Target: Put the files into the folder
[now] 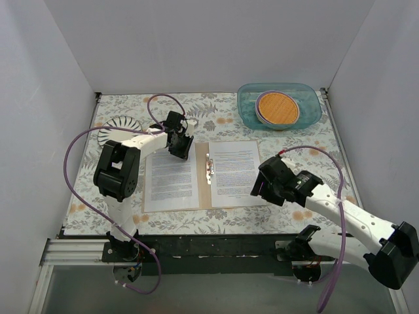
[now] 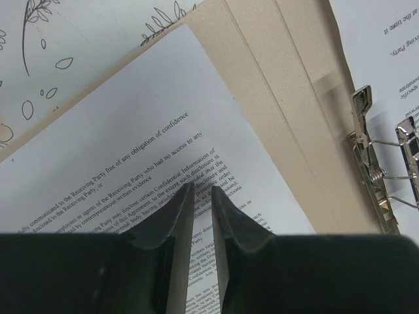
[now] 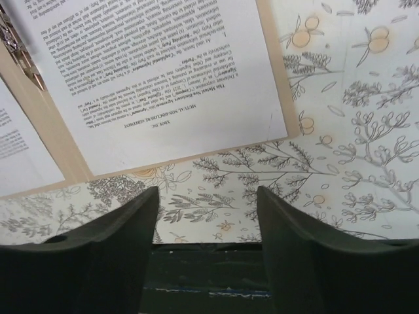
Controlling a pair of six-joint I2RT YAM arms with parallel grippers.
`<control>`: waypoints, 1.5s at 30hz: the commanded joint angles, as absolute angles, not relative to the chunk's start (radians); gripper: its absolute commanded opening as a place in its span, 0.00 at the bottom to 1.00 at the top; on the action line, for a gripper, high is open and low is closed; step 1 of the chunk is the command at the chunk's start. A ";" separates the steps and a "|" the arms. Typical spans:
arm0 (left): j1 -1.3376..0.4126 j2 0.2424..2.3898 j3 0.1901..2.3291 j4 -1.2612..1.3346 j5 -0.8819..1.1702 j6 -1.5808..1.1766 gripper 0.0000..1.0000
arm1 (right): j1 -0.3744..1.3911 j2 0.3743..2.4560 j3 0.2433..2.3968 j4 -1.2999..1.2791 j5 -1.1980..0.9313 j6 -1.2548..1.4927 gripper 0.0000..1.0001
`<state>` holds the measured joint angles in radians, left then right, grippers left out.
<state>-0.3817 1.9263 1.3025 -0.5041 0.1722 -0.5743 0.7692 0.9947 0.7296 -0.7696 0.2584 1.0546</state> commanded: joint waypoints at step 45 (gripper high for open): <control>-0.394 2.057 1.643 -0.687 0.411 -0.669 0.63 | 0.686 1.867 1.152 -0.173 0.200 0.627 0.01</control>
<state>-0.3756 2.0377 1.6043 -0.6628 0.4156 -0.6399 0.7036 1.8713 1.1820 -0.2352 0.2394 0.5835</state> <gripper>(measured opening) 0.605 0.022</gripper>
